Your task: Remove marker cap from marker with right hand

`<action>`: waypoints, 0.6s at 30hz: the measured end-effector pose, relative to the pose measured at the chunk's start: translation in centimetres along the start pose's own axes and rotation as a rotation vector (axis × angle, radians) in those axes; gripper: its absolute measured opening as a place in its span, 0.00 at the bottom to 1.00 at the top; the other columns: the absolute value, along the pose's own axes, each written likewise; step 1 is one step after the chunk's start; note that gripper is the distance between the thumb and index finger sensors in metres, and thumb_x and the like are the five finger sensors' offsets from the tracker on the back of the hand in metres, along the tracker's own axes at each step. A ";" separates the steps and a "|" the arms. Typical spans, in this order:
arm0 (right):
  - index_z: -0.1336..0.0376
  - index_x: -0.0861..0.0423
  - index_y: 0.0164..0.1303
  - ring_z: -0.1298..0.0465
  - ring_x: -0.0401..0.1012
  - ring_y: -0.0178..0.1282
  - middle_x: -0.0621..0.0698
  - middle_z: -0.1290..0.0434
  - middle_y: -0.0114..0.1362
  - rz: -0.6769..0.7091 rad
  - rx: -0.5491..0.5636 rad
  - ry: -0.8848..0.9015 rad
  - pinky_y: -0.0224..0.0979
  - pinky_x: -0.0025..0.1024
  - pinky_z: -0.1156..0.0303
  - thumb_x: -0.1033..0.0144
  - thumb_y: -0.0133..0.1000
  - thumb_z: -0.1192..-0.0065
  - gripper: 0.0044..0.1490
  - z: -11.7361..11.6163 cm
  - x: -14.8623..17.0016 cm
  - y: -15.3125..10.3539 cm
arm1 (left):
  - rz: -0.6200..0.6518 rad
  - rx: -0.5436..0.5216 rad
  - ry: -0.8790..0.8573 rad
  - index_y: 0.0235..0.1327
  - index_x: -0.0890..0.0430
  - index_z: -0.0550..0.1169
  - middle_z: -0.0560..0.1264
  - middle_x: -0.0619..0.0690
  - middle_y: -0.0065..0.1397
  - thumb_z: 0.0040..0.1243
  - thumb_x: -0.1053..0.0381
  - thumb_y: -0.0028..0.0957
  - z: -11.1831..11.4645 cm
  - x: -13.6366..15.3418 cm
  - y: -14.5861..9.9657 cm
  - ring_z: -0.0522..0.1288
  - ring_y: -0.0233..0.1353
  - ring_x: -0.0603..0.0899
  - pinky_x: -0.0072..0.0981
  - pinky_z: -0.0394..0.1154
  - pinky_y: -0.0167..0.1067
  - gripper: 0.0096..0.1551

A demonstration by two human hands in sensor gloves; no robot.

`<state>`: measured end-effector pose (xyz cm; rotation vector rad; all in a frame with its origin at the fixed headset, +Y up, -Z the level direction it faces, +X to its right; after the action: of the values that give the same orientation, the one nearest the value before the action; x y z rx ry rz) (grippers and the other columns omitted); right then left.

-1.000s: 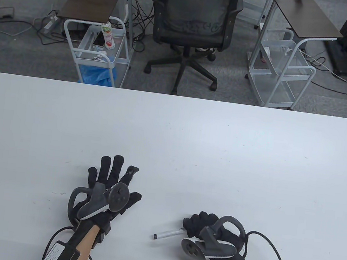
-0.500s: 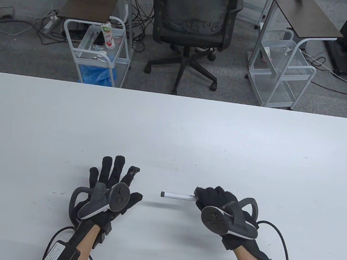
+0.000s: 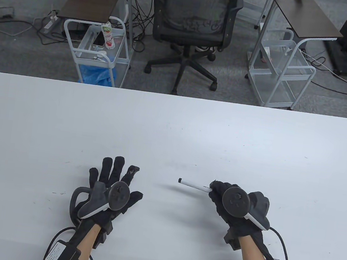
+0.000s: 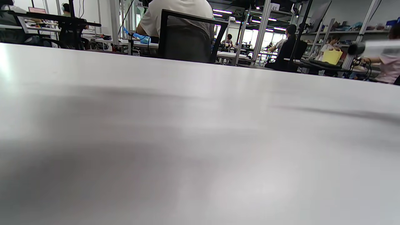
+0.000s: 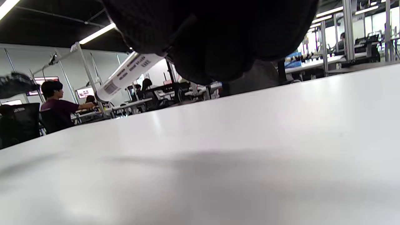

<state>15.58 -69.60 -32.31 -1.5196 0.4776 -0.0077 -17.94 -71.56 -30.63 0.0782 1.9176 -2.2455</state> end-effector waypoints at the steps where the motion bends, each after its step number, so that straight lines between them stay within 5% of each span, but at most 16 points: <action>1: 0.35 0.56 0.71 0.24 0.46 0.57 0.55 0.23 0.64 0.007 -0.008 0.016 0.65 0.42 0.27 0.60 0.60 0.43 0.28 -0.4 0.0 0.0 | 0.007 0.002 -0.041 0.90 0.40 0.44 0.38 0.55 0.95 0.32 0.21 0.48 -0.3 -0.2 0.0 0.37 0.91 0.67 0.71 0.39 0.83 0.55; 9: 0.36 0.55 0.71 0.25 0.47 0.58 0.54 0.24 0.65 0.083 -0.070 0.063 0.66 0.43 0.27 0.60 0.61 0.44 0.28 -1.5 -1.8 0.4 | 0.127 0.067 -0.400 0.90 0.45 0.51 0.51 0.59 0.94 0.47 0.26 0.51 -2.6 -3.8 1.9 0.63 0.87 0.65 0.56 0.66 0.78 0.54; 18: 0.36 0.55 0.71 0.25 0.47 0.59 0.54 0.25 0.66 0.141 -0.100 0.122 0.66 0.43 0.27 0.61 0.61 0.44 0.28 -1.8 -3.0 0.1 | 0.226 0.214 -0.565 0.87 0.48 0.57 0.63 0.58 0.88 0.54 0.31 0.51 1.4 -6.7 3.7 0.74 0.78 0.60 0.45 0.74 0.69 0.51</action>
<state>12.27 -70.41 -31.51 -1.5865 0.6912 0.0343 -10.56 -72.73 -32.94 -0.2683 1.3072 -2.0274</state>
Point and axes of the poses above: the tracker on the back of each hand, its own x axis roughly to the little-finger side, its own y axis roughly from the wrist to the fingertips, z = x × y, the point moved 2 cm from there along y, roughly from the wrist to the fingertips
